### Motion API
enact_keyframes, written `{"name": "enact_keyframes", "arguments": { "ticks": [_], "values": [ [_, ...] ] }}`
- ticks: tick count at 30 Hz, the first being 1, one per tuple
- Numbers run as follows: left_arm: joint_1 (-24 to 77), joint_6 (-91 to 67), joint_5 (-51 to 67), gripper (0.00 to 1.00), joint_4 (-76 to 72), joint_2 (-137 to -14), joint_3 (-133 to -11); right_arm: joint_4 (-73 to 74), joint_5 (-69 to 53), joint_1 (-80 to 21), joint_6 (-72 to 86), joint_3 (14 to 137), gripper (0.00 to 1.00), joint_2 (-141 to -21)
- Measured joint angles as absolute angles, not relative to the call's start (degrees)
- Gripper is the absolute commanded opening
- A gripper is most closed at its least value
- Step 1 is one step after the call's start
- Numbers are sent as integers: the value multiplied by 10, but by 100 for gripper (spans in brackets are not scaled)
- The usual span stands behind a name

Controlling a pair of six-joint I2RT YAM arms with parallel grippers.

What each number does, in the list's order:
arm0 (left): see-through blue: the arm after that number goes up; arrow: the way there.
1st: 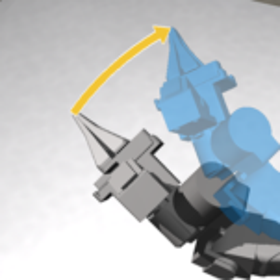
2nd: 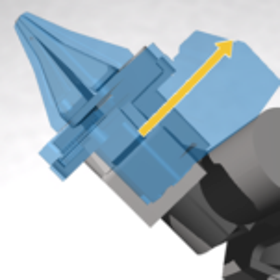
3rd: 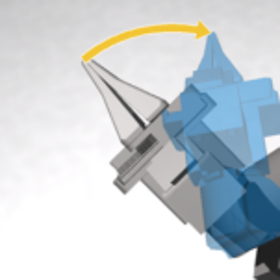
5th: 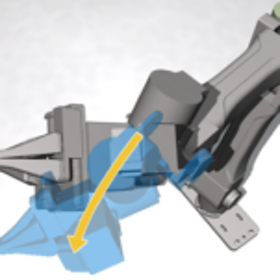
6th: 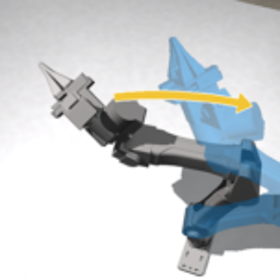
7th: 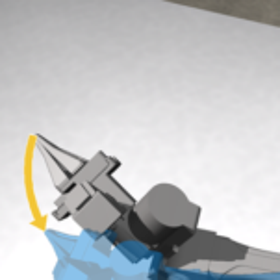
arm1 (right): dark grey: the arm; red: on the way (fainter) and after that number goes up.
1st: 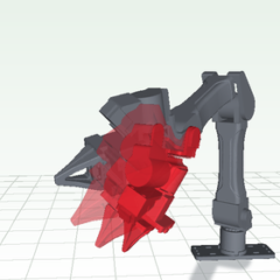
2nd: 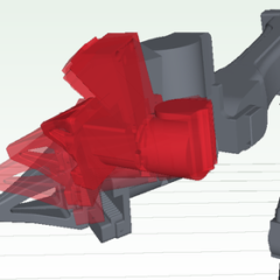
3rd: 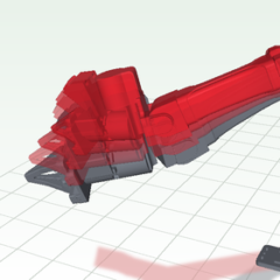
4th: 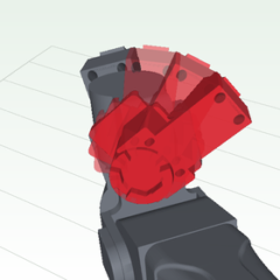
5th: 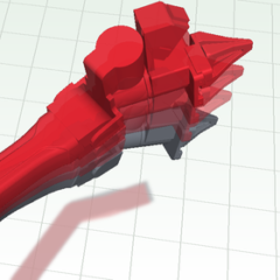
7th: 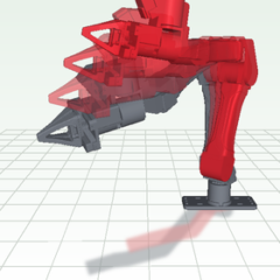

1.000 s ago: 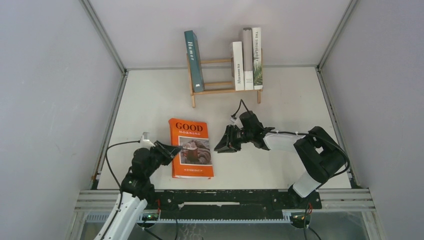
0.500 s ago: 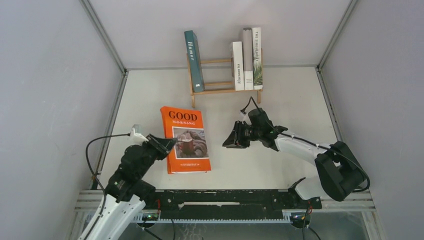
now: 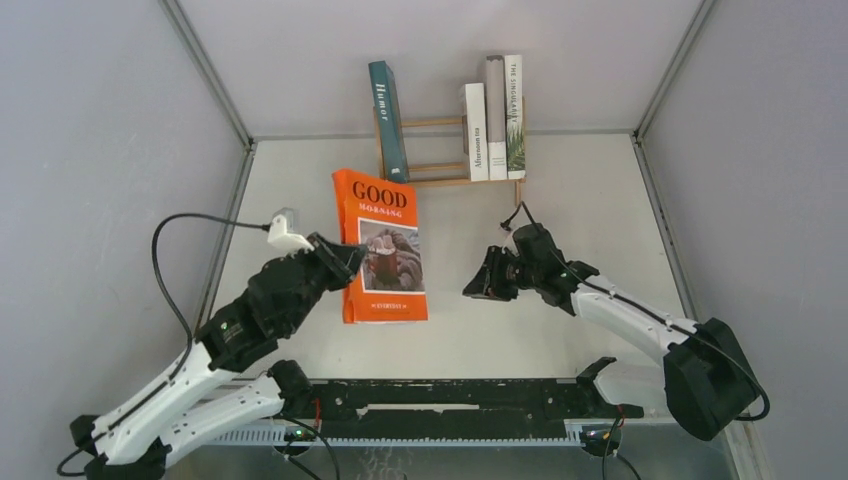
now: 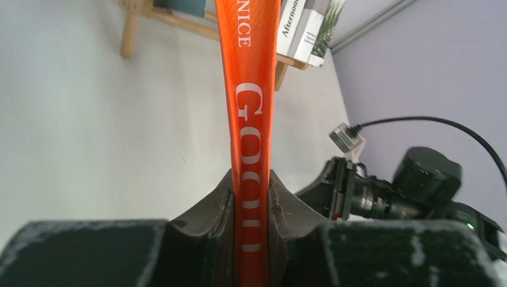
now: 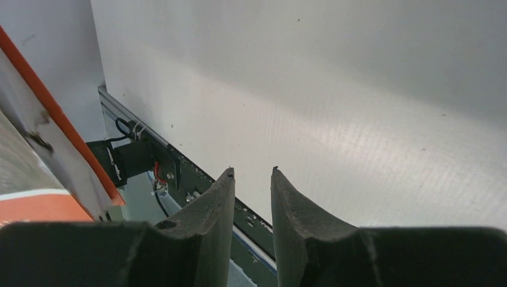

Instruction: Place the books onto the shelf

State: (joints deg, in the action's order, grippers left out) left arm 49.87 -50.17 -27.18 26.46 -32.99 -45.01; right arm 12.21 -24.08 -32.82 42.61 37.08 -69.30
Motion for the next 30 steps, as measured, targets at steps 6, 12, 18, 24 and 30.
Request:
{"name": "enact_keyframes", "arguments": {
  "ticks": [6, 12, 18, 24, 30],
  "values": [
    [516, -439, -339, 23, 259, -450, -555, 159, -206, -313, 409, 367, 36, -643],
    [517, -365, -391, 23, 241, -538, -632, 183, -174, -307, 397, 367, 36, -609],
    [517, -295, -421, 24, 186, -618, -708, 196, -157, -300, 392, 367, 36, -606],
    [517, -231, -439, 24, 130, -697, -767, 198, -147, -294, 390, 367, 36, -604],
    [517, -152, -461, 24, 61, -781, -811, 201, -137, -288, 387, 367, 36, -595]
  ]
}}
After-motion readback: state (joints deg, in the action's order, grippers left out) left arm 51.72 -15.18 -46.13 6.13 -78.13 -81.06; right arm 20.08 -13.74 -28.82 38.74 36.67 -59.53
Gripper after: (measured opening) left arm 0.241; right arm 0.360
